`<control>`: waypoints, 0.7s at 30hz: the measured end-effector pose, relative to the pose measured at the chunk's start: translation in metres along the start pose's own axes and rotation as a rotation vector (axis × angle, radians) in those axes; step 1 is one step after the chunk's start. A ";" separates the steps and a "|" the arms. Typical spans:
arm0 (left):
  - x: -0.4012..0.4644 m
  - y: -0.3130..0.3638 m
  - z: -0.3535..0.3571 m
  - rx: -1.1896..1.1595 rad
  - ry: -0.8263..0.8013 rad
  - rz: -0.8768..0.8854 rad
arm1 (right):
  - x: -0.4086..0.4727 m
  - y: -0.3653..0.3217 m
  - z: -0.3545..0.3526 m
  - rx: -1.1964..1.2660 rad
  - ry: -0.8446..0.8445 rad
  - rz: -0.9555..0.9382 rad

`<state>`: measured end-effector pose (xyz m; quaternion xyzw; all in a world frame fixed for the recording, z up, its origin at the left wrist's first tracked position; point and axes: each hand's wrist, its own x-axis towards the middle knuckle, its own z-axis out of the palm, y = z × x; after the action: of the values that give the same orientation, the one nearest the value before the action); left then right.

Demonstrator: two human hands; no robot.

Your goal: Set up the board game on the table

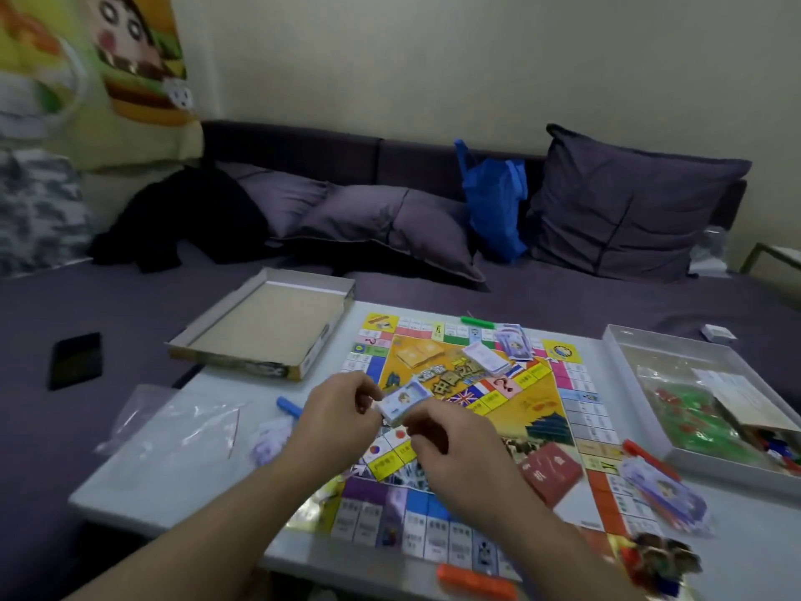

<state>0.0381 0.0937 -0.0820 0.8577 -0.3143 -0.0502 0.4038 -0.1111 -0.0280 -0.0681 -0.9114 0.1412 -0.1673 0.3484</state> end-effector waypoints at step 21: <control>0.140 -0.100 -0.035 0.461 0.259 -0.061 | 0.043 0.015 0.027 0.031 -0.031 0.089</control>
<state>0.2114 0.0836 -0.1076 0.9353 -0.2371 0.1209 0.2331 -0.0629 -0.0387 -0.0885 -0.9012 0.1734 -0.1396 0.3718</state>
